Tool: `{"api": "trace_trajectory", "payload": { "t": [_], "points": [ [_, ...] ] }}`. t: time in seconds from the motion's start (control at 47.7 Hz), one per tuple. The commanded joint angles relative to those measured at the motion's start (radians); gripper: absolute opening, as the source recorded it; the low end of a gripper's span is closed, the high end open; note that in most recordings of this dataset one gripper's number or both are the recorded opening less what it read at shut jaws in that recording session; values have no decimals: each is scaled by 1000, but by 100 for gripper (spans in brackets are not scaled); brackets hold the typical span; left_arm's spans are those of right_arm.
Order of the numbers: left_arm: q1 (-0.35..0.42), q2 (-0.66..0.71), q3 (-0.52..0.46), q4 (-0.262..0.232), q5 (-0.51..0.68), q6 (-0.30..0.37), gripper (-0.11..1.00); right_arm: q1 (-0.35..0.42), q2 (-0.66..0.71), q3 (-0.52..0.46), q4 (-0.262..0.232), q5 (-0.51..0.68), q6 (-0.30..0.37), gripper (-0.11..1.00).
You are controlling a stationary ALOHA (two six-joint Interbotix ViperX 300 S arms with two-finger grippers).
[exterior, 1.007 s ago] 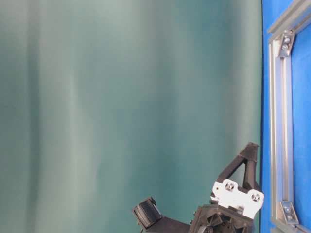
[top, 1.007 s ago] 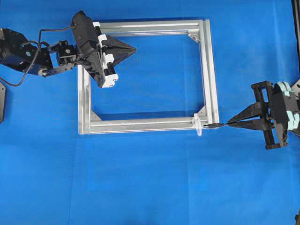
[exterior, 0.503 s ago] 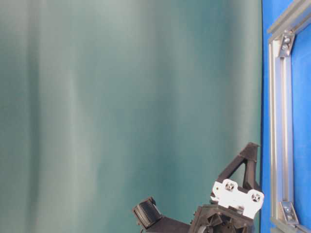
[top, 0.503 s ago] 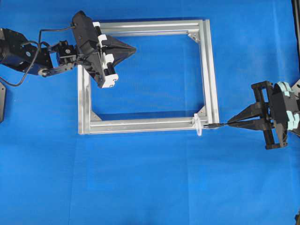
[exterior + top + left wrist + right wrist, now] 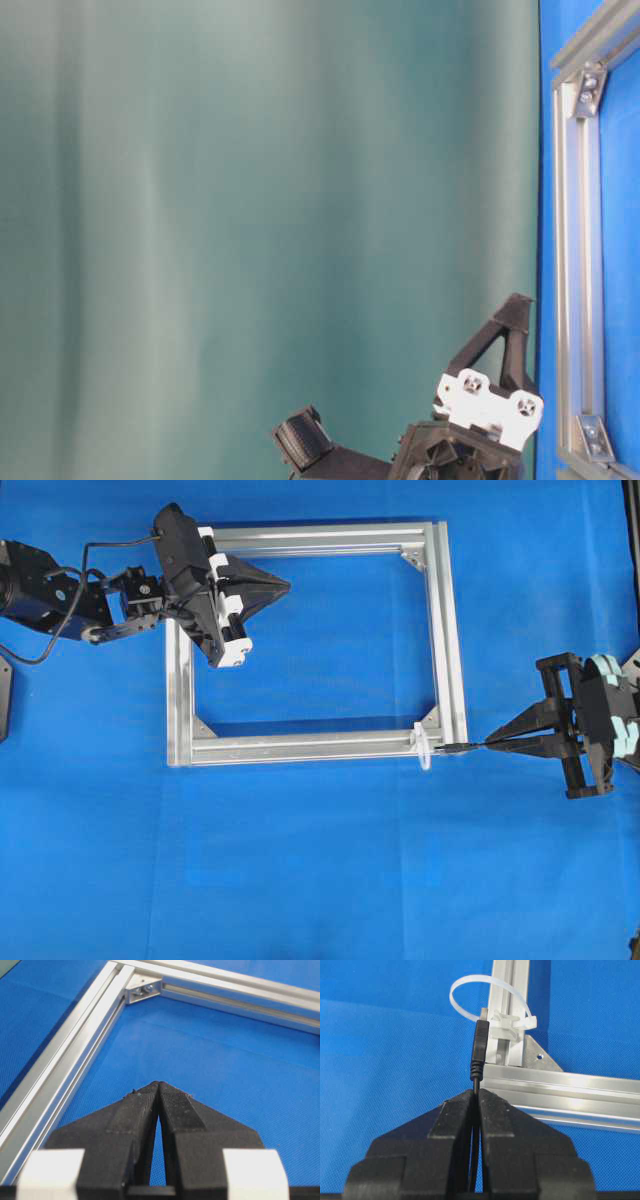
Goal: Insert the wire through the string loop located on the right side.
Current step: 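Align the USB plug tip with the zip-tie loop opening, then push the USB plug leftward through the zip-tie loop, then move the left gripper right toward the plug emerging from the loop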
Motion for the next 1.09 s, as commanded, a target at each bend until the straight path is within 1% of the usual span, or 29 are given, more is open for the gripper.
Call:
{"api": "trace_trajectory", "payload": {
  "t": [0.0,0.189,0.315,0.587,0.671,0.818,1.07],
  "points": [
    [-3,-31,-11,3,-5,-2,0,-3,0,-17,2,-8,2,-4],
    [-3,-31,-11,3,-5,0,0,-3,8,-25,2,-11,2,-4],
    [-3,-31,-12,3,-5,-2,0,-3,52,-46,2,-28,3,-4],
    [-8,-32,-9,3,-5,-2,0,-11,229,-124,9,-166,3,-4],
    [-9,-32,-8,3,-5,-2,0,-21,275,-158,18,-172,3,-4],
    [-14,-32,-8,3,-5,-2,0,-46,334,-199,18,-172,2,-4],
    [-28,-32,-9,3,-6,-2,0,-51,342,-206,18,-172,3,-4]
  ]
}}
